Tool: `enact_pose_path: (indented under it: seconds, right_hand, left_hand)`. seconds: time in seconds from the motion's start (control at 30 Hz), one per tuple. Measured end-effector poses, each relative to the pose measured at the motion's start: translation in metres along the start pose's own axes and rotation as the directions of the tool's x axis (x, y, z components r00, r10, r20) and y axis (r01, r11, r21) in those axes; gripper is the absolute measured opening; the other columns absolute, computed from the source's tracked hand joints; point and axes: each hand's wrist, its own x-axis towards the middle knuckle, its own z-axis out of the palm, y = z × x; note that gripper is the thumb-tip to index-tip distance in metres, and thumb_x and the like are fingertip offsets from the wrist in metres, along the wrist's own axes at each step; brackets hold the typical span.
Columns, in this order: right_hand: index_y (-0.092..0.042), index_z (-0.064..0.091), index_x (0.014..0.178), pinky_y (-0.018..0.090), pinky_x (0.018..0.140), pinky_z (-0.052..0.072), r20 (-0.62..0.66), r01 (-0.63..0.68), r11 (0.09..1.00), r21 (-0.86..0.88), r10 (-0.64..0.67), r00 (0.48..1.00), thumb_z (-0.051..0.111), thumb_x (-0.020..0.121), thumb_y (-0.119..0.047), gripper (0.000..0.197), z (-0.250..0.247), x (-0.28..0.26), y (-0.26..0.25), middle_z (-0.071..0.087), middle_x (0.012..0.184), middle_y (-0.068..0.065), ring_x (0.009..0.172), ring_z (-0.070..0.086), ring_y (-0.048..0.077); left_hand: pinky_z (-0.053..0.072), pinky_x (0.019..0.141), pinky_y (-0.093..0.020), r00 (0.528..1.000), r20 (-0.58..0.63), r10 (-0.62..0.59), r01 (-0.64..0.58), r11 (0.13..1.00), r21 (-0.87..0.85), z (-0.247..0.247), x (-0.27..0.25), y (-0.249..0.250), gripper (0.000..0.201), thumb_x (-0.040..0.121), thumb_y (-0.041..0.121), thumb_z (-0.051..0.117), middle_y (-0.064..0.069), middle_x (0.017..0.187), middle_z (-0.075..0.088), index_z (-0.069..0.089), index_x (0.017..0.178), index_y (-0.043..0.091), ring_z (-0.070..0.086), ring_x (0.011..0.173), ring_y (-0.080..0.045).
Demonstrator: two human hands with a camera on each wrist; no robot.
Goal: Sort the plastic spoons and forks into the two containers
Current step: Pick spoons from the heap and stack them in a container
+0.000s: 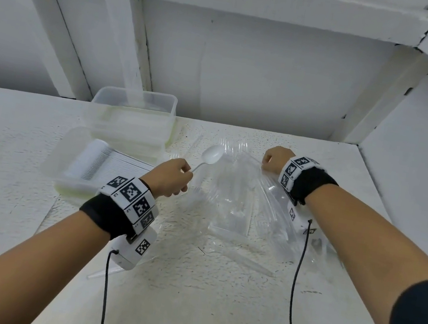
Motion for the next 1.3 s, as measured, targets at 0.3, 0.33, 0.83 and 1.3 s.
enact_pose_path:
  seconds: [0.3,0.33,0.83,1.3]
  right_hand:
    - [-0.014,0.059,0.089,0.021,0.051,0.054,-0.155,0.116,0.48,0.87,0.042,0.987,0.058,0.091,-0.012,0.004,-0.035,-0.078,-0.002,0.067,0.072,0.004,0.053,0.064,0.012]
    - [-0.013,0.059,0.09,0.023,0.055,0.057,-0.133,0.109,0.362,0.926,0.042,0.99,0.054,0.093,-0.01,0.006,-0.035,-0.088,-0.001,0.069,0.074,0.006,0.057,0.067,0.013]
    - [-0.006,0.057,0.075,0.028,0.055,0.034,-0.242,-0.192,0.887,0.421,0.314,0.918,0.044,0.098,-0.028,0.034,0.013,-0.157,0.047,0.05,0.066,0.005,0.062,0.048,0.02]
    - [-0.033,0.012,0.147,0.054,0.108,0.025,0.026,-0.11,0.993,-0.034,0.111,0.994,0.023,0.099,-0.045,0.051,0.063,-0.139,-0.02,0.019,0.152,0.008,0.133,0.029,0.034]
  left_hand:
    - [0.044,0.048,-0.019,0.999,0.004,0.048,-0.047,0.991,-0.126,0.007,-0.001,0.01,0.01,0.096,0.013,0.041,-0.004,0.076,0.059,0.049,0.098,0.007,0.052,0.057,-0.014]
    - [0.042,0.044,-0.017,0.998,0.006,0.055,-0.054,0.991,-0.124,0.009,-0.001,0.012,0.009,0.096,0.012,0.041,-0.004,0.076,0.059,0.049,0.098,0.007,0.051,0.056,-0.013]
    - [0.028,0.033,-0.013,0.994,0.05,0.094,-0.085,0.983,-0.161,0.034,-0.01,0.019,0.008,0.095,0.011,0.042,-0.004,0.073,0.058,0.048,0.098,0.006,0.04,0.053,-0.013]
    - [0.028,0.033,-0.013,0.996,0.015,0.09,-0.086,0.98,-0.181,0.028,-0.021,0.003,0.007,0.095,0.012,0.043,-0.005,0.074,0.059,0.049,0.093,0.008,0.04,0.052,-0.013]
